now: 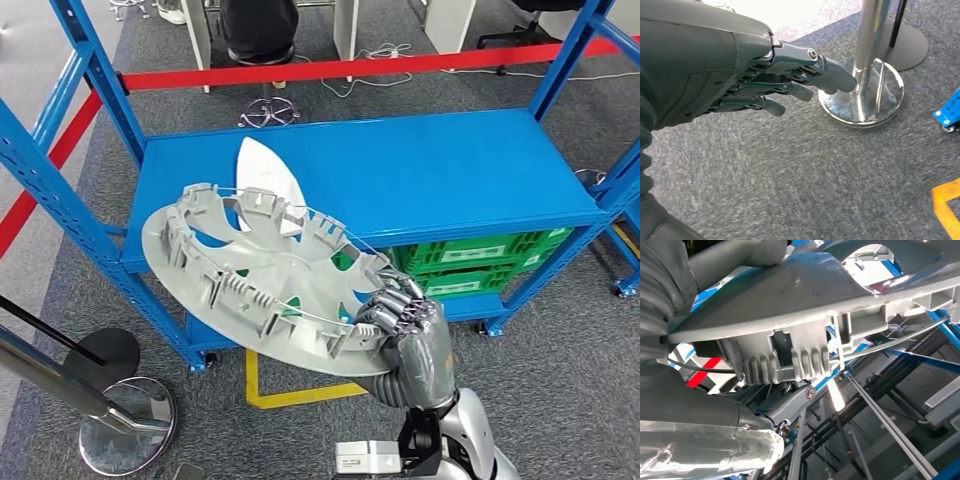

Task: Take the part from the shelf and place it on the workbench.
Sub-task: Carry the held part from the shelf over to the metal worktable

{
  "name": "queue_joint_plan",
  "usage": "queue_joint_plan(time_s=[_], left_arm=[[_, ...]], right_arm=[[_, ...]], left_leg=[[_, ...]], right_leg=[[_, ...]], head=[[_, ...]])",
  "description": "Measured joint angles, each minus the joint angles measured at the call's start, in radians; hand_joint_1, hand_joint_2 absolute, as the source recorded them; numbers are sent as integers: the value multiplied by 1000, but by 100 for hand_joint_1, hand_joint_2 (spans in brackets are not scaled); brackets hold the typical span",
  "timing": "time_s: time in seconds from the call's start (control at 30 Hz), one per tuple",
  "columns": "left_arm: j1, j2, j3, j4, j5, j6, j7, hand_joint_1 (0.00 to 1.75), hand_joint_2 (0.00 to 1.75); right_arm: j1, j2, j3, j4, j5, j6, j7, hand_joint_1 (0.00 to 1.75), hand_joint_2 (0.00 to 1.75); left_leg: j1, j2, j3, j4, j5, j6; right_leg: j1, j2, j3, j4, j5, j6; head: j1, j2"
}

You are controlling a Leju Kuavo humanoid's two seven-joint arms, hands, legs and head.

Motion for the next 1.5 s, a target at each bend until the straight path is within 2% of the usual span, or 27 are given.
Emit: queue_joint_plan(time_s=[0.03, 0.1, 0.17, 0.2, 0.3, 0.37, 0.43, 0.47, 0.5, 0.53, 0.57, 0.6, 0.67, 0.7, 0.83, 0.9, 0.97, 1.0, 1.03, 1.07, 1.13, 1.2, 1.23, 1.3, 1.37, 1.4, 1.5], left_arm=[[0, 0, 0, 0, 0, 0, 0, 0, 175], [0, 0, 0, 0, 0, -1, 0, 0, 175], [0, -1, 0, 0, 0, -1, 0, 0, 175], [0, -1, 0, 0, -1, -1, 0, 0, 175], [1, -1, 0, 0, -3, -1, 0, 0, 175], [3, -1, 0, 0, -3, -1, 1, 0, 175], [3, -1, 0, 0, -3, -1, 1, 0, 175], [3, -1, 0, 0, -3, -1, 1, 0, 175], [4, -1, 0, 0, -3, -1, 1, 0, 175], [4, -1, 0, 0, -3, -1, 1, 0, 175], [3, -1, 0, 0, -3, -1, 1, 0, 175], [3, -1, 0, 0, -3, -1, 1, 0, 175], [0, 0, 0, 0, -3, -1, 1, 0, 175], [0, 1, 0, 0, -3, -1, 1, 0, 175], [1, 1, 0, 0, -3, -1, 1, 0, 175], [0, 0, 0, 0, -6, -1, 1, 0, 175], [-1, -1, 0, 0, -8, -1, 1, 0, 175], [-1, -1, 0, 0, -8, -1, 1, 0, 175], [0, -1, 0, 0, -8, -1, 2, 0, 175], [0, -2, 0, 0, -8, -1, 2, 0, 175], [0, -2, 0, 0, -9, -1, 3, 0, 175], [1, -2, 0, 0, -9, -1, 3, 0, 175], [1, -2, 0, 0, -9, 0, 3, 0, 175], [3, -1, 0, 0, -9, 0, 3, 0, 175], [3, -1, 0, 0, -9, 1, 4, 0, 175], [3, -1, 0, 0, -9, 1, 4, 0, 175], [5, -2, 0, 0, -8, 2, 3, 0, 175]], right_arm=[[2, 0, -1, 0, 0, 0, 0, 175, 175], [3, 0, -2, 0, 0, 0, 0, 175, 175], [3, 0, -4, -1, 1, -1, 0, 175, 175], [4, 0, -5, -2, 1, -3, 0, 175, 175], [8, 0, -7, -3, 2, -9, 0, 175, 175], [10, 1, -9, -4, 2, -12, 0, 175, 175], [11, 1, -10, -4, 2, -13, 0, 175, 175], [12, 1, -11, -4, 2, -13, 0, 175, 175], [13, 1, -11, -4, 2, -13, 0, 175, 175], [13, 1, -12, -4, 2, -13, 0, 175, 175], [13, 1, -12, -4, 2, -13, 0, 175, 175], [14, 1, -12, -5, 2, -13, 0, 175, 175], [15, 1, -13, -6, 2, -14, 0, 175, 175], [14, 2, -13, -8, 2, -14, 0, 175, 175], [17, 2, -15, -9, 3, -16, 0, 175, 175], [20, 2, -17, -9, 3, -18, 0, 175, 175], [26, 2, -20, -9, 1, -19, 0, 175, 175], [29, 2, -22, -9, -2, -19, 0, 175, 175], [33, 2, -23, -9, -6, -19, 0, 175, 175], [36, 2, -23, -9, -10, -19, 0, 175, 175], [39, 2, -24, -11, -16, -19, 0, 175, 175], [40, 2, -27, -17, -22, -20, 0, 175, 175], [42, 2, -29, -21, -24, -21, 0, 175, 175], [48, 2, -32, -26, -27, -24, 0, 175, 175], [57, 2, -39, -32, -27, -28, 0, 175, 175], [62, 2, -43, -36, -28, -31, 0, 175, 175], [81, 2, -55, -44, -28, -44, 0, 175, 175]], left_leg=[[-1, 0, -10, 2, 7, -1], [-2, 0, -27, 8, 17, -6], [-4, 0, -42, 17, 27, -14], [-6, 0, -47, 20, 32, -19], [-5, -2, -63, 32, 32, -34], [-1, -3, -87, 92, -33, -46], [4, -3, -121, 213, -122, -56], [6, -3, -131, 266, -146, -58], [7, -3, -129, 293, -148, -59], [7, -3, -114, 291, -134, -58], [7, -3, -79, 249, -106, -55], [6, -4, -32, 182, -81, -50], [2, -5, 52, 51, -61, -38], [0, -5, 72, 16, -63, -33], [-3, -3, 64, -8, -46, -16], [1, 0, 50, -16, -29, -6], [0, 1, 30, -15, -15, -1], [0, 1, 21, -14, -9, -1], [-1, 3, 12, -13, -3, -1], [0, 5, 5, -11, 1, -3], [-1, 10, -4, -7, 7, -7], [-6, 16, -9, 0, 9, -14], [-8, 20, -12, 4, 11, -18], [-8, 32, -15, 10, 14, -26], [-5, 30, -26, 34, -10, -35], [-3, 24, -41, 71, -38, -40], [3, 8, -119, 259, -132, -49]], right_leg=[[0, 0, 23, -19, 21, -1], [0, 0, 114, -147, 67, -4], [2, 1, 196, -271, 78, -8], [3, 2, 213, -300, 74, -11], [1, 2, 199, -308, 87, -30], [-2, -1, 182, -310, 104, -48], [1, -2, 162, -308, 120, -55], [2, -3, 150, -306, 127, -56], [3, -3, 138, -303, 134, -56], [3, -3, 126, -299, 140, -55], [4, -2, 116, -295, 146, -53], [4, -2, 107, -292, 150, -51], [5, -2, 96, -287, 161, -44], [5, -2, 93, -287, 166, -39], [0, -2, 78, -282, 176, -16], [-1, 0, 47, -219, 119, -7], [-3, 1, 4, -92, 38, 0], [-3, 1, -10, -35, 16, 4], [-4, 1, -11, -7, 14, 6], [-6, 0, 7, -16, 30, 8], [-10, -14, 95, -141, 79, 11], [-7, -39, 179, -270, 94, 8], [-5, -45, 196, -299, 90, 5], [-4, -35, 195, -308, 90, -7], [-6, -20, 190, -310, 97, -21], [-7, -13, 187, -312, 100, -28], [-3, 8, 179, -311, 106, -39]], head=[[0, 0], [0, 0], [-1, 0], [-1, 0], [-1, 0], [-5, 0], [-8, 0], [-8, 0], [-8, 0], [-8, 0], [-8, 0], [-8, 0], [-8, 0], [-7, 0], [-7, 0], [-3, 0], [0, 0], [0, 0], [0, 0], [0, 0], [0, 0], [0, 0], [0, 0], [-1, 0], [-2, 0], [-3, 0], [-5, 0]])
